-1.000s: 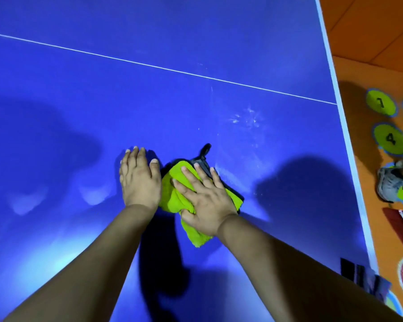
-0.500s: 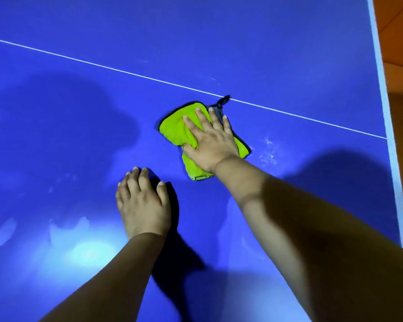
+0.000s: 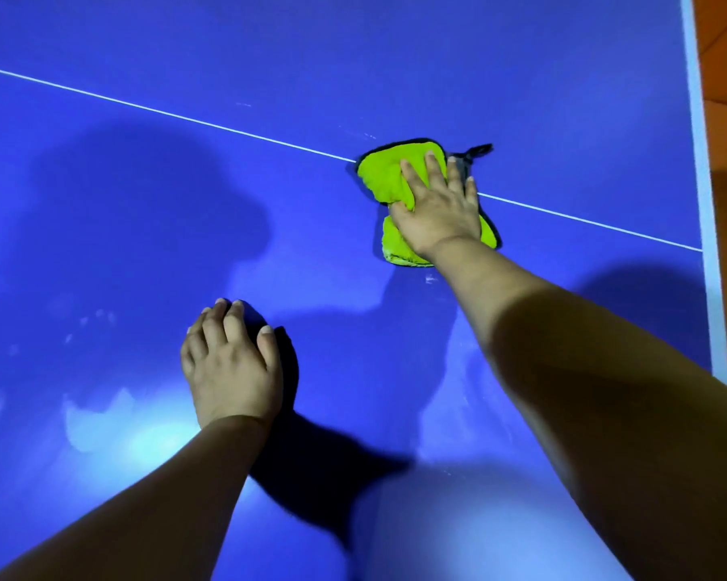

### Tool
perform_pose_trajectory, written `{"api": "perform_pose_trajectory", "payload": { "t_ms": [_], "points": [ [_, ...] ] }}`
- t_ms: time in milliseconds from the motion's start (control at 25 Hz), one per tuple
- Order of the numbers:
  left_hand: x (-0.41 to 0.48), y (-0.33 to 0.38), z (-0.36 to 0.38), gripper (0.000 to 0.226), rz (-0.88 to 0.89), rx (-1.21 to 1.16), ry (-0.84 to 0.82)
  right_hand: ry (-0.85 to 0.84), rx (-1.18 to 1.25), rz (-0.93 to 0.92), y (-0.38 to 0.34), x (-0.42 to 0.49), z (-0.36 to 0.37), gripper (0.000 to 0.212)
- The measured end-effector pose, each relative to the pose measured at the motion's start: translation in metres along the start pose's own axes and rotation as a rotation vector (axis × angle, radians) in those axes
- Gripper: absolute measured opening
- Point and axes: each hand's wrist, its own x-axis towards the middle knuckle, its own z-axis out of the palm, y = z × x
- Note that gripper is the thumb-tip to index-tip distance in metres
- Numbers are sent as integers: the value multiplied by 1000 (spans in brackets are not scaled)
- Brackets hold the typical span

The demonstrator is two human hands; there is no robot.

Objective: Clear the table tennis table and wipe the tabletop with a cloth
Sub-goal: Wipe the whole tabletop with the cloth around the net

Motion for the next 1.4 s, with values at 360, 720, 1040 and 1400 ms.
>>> {"api": "perform_pose_trajectory", "payload": {
  "t_ms": [360, 720, 1040, 1400],
  "points": [
    [-3, -2, -4, 54, 48, -20, -31, 6, -27, 15, 2, -147, 24, 69],
    [-34, -16, -33, 43, 243, -314, 26, -43, -56, 88, -48, -335, 67, 75],
    [-127, -87, -73, 41, 392, -399, -61, 26, 7, 91, -110, -473, 107, 80],
    [-181, -84, -97, 39, 434, -403, -200, 33, 56, 5, -113, -603, 123, 81]
  ]
}}
